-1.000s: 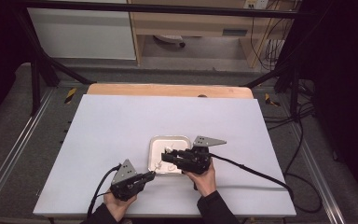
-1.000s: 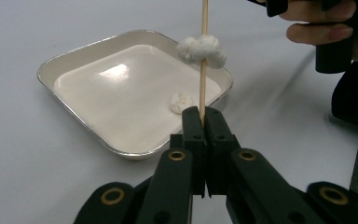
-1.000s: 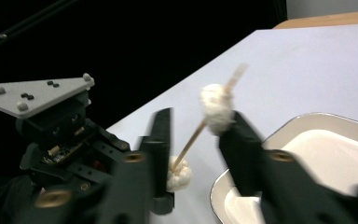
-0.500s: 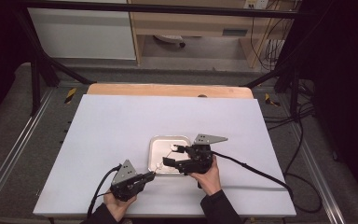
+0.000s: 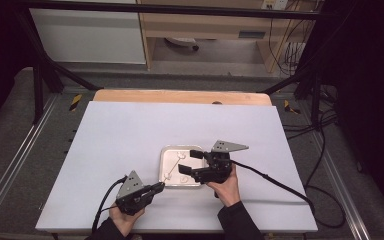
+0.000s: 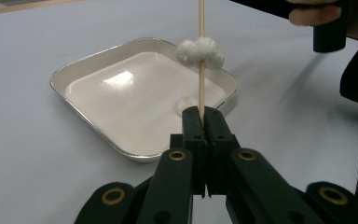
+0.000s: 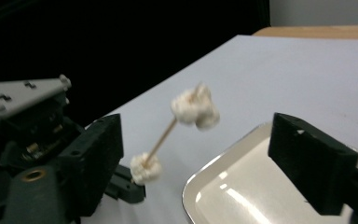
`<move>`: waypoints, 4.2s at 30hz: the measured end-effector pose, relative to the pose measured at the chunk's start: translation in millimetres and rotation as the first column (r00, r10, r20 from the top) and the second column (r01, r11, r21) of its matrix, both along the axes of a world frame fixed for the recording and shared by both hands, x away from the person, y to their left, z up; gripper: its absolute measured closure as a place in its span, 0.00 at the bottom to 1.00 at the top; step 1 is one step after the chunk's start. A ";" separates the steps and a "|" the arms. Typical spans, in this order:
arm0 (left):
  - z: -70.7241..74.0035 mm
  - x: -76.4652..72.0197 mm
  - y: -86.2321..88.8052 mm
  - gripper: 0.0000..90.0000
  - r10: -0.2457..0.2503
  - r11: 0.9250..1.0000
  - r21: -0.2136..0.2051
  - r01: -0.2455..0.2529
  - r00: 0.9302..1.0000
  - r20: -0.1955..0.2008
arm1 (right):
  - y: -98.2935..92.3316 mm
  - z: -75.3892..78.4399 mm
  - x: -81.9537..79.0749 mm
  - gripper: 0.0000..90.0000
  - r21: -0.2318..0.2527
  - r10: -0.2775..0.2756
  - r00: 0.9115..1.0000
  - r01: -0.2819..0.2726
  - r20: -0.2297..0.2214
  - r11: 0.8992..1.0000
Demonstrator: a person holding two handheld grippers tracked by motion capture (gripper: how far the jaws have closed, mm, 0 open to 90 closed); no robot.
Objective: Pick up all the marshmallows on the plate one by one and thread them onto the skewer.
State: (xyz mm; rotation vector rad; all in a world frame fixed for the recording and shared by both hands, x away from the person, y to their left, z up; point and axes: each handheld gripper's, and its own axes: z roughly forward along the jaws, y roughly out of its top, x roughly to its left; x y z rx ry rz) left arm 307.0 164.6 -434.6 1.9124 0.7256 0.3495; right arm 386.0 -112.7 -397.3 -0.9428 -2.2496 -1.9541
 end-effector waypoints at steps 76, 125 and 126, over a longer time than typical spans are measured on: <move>-1.4 9.2 13.8 0.98 0.014 1.000 0.003 -0.014 0.997 -0.070 | 27.9 -49.8 8.1 0.51 -0.538 0.050 0.998 -0.029 0.025 0.842; -1.0 6.3 10.4 0.98 -0.015 1.000 0.010 0.015 0.998 -0.065 | -22.7 21.4 2.8 0.78 -0.204 0.037 0.999 -0.039 -0.015 0.978; -1.0 6.0 10.1 0.98 -0.016 1.000 0.011 0.017 0.998 -0.064 | -24.0 23.3 2.8 0.78 -0.192 0.039 0.999 -0.042 -0.018 0.980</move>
